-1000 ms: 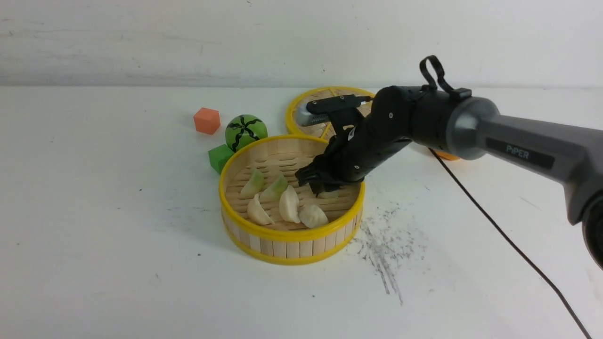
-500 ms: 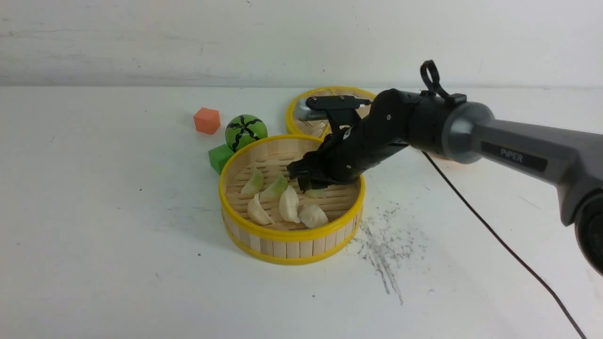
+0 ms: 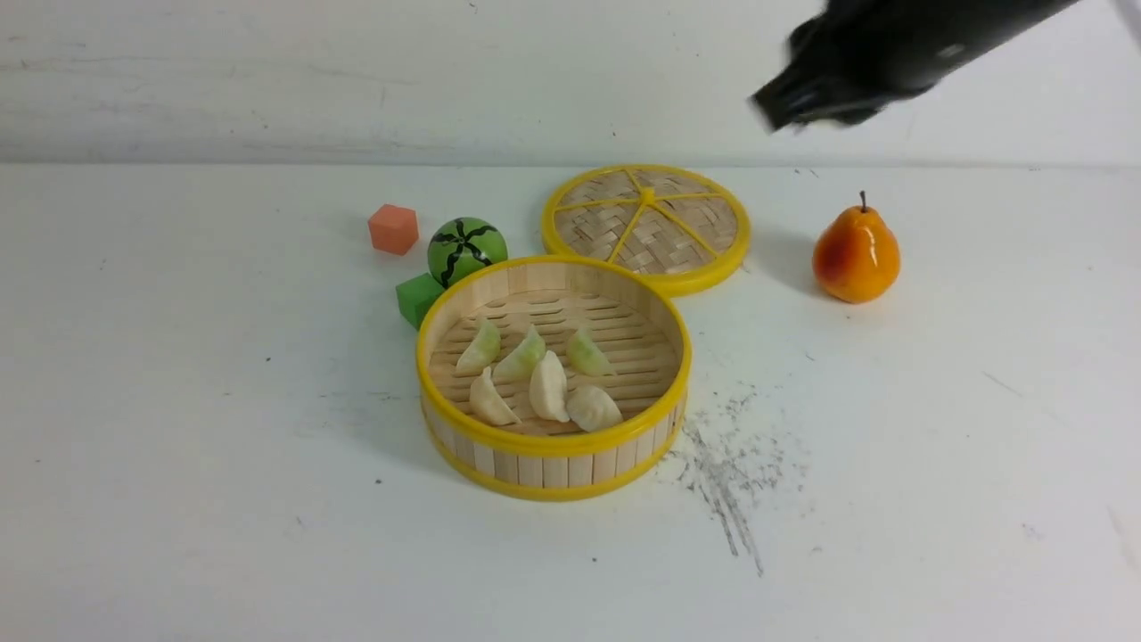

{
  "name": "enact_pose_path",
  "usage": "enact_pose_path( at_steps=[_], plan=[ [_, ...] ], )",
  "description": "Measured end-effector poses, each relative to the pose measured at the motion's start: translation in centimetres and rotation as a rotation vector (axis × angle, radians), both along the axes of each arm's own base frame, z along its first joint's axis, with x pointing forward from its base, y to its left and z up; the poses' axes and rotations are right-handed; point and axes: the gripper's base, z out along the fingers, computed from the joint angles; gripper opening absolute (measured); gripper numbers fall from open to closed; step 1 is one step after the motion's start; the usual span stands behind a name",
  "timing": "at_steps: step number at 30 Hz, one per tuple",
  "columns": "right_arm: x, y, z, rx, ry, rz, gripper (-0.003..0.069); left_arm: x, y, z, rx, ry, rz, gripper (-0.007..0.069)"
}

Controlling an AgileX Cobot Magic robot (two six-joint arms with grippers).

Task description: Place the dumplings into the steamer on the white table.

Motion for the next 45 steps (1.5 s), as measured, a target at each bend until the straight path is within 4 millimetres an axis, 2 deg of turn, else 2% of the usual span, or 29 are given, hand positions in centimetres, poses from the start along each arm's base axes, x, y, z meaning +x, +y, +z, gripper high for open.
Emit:
enact_pose_path(
  at_steps=[1,2,3,4,5,7,8,9,10,11,12,14,15,17,22,30,32,37,43,45],
  plan=[
    [-2.1,-1.8,2.0,0.013,-0.051,-0.051,0.0029,0.0,0.0,0.0,0.0,0.0,0.0,0.0145],
    [-2.4,-2.1,2.2,0.017,-0.057,-0.059,0.0029,0.0,0.0,0.0,0.0,0.0,0.0,0.0146],
    [-5.3,-4.5,3.2,0.052,-0.091,-0.139,-0.0017,0.0,0.0,0.0,-0.001,0.0,0.0,0.0146],
    [-5.7,-4.7,3.6,0.064,-0.1,-0.145,-0.0018,0.0,0.0,0.0,-0.001,0.0,0.0,0.0146],
    [-7.7,-5.9,3.1,0.08,-0.105,-0.179,-0.0022,0.0,0.0,0.0,-0.001,0.0,0.0,0.0146],
    [-10.5,-7.0,1.9,0.112,-0.131,-0.186,-0.0022,0.0,0.0,0.0,-0.001,0.0,0.0,0.0148],
    [-10.9,-7.1,2.2,0.124,-0.149,-0.185,-0.0022,0.0,0.0,0.0,-0.001,0.0,0.0,0.0148],
    [-12.2,-7.5,0.5,0.143,-0.167,-0.17,-0.0022,0.0,0.0,0.0,-0.001,0.0,0.0,0.015],
    [-14.3,-8.0,-2.1,0.189,-0.223,-0.14,-0.0022,0.0,0.0,0.0,-0.001,0.0,0.0,0.0153],
    [-15.3,-8.2,-3.6,0.209,-0.245,-0.127,-0.0022,0.0,0.0,0.0,-0.001,0.0,0.0,0.0155],
    [-16.3,-8.4,-4.4,0.243,-0.304,-0.107,-0.0022,0.0,0.0,0.0,-0.001,0.0,0.0,0.0155],
    [-18.1,-8.8,-7.0,0.304,-0.395,-0.071,-0.0022,0.0,0.0,0.0,-0.001,0.0,0.0,0.0156],
    [-19.1,-9.0,-9.1,0.326,-0.434,-0.053,-0.002,0.0,0.0,0.0,-0.001,0.0,0.0,0.0157],
    [-20.7,-9.5,-11.2,0.373,-0.53,-0.022,-0.0018,0.0,0.0,0.0,-0.001,0.0,0.0,0.016],
    [-22.8,-9.8,-16.9,0.445,-0.659,0.039,-0.0014,0.0,0.0,0.0,-0.001,0.0,0.0,0.0164],
    [-23.7,-9.9,-20.8,0.489,-0.677,0.05,-0.0011,0.0,0.0,0.0,-0.001,0.0,0.0,0.0166],
    [-23.8,-10.3,-22.6,0.495,-0.574,-0.007,-0.0011,0.0,0.0,0.0,-0.001,0.0,0.0,0.0169],
    [-23.9,-10.8,-23.5,0.486,-0.508,-0.076,-0.0011,0.0,0.0,0.0,-0.001,0.001,0.0,0.0176],
    [-25.8,-12.5,-23.5,0.326,-0.626,-0.155,-0.0011,0.0,0.0,0.0,-0.001,0.001,0.0,0.0183],
    [-26.4,-12.9,-24.0,0.286,-0.61,-0.211,-0.0011,0.0,0.0,0.0,0.0,0.003,0.0,0.0184]
  ],
)
